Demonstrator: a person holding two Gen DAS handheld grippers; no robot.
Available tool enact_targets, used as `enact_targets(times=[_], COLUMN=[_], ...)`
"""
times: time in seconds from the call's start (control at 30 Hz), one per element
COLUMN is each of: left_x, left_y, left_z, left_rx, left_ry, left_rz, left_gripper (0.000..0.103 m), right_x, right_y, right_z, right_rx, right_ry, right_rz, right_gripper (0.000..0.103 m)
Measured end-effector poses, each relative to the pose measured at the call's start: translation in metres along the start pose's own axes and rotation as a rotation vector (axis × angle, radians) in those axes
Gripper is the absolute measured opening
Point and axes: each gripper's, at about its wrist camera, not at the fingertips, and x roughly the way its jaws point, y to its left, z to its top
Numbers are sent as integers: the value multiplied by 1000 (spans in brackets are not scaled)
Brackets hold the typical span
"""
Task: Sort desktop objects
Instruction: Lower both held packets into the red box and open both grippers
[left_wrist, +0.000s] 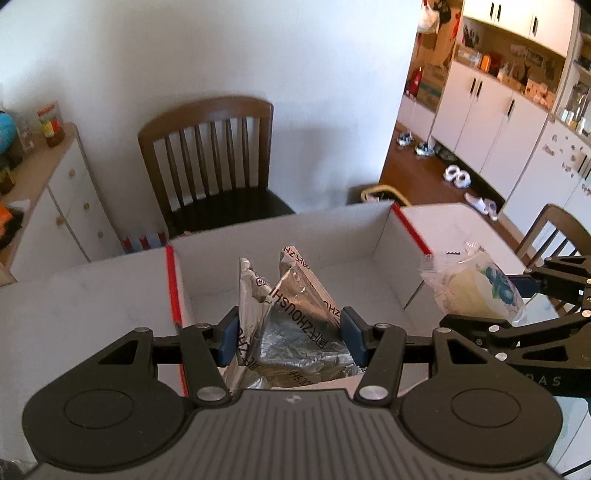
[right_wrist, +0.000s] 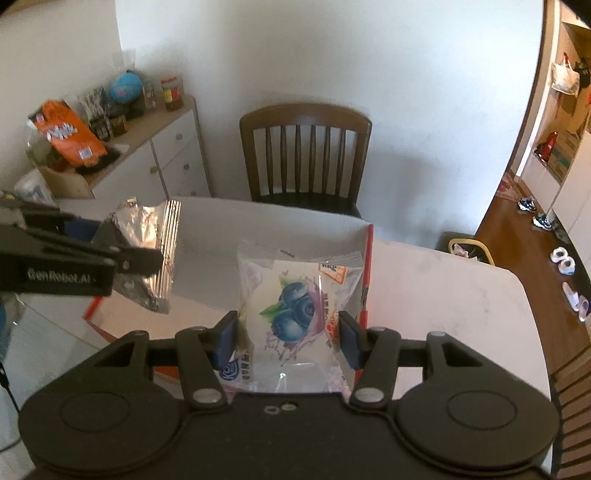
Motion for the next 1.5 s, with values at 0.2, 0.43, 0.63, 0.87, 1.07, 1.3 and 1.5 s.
enact_targets(times=[0.2,0.43,0.63,0.87,1.07,1.3,1.5], left_x=[36,65,84,105,114,126,133], left_y=[2,-5,-14,-11,-10,-9,-8], left_z=[0,-4,-7,-13,-16,-19,-18], left_rx=[38,116,178,204,220,220,193], left_ry=[59,114,155,220,256,308,372], left_rz=[25,20,18,25,28,28,29], left_gripper=[56,56,56,56,56,56,56], right_x=[31,64,84,98,94,102,102], right_y=[1,11,11,14,24,26,26], right_z=[-1,-12,-18,-18,-22,-25,-26], right_rx=[-16,-101,-102,-128,-183,-181,-167], right_ry=[40,95,152,177,193,237,248], right_rz=[11,-12,2,-20,26,18,9], right_gripper=[55,55,55,56,55,56,58])
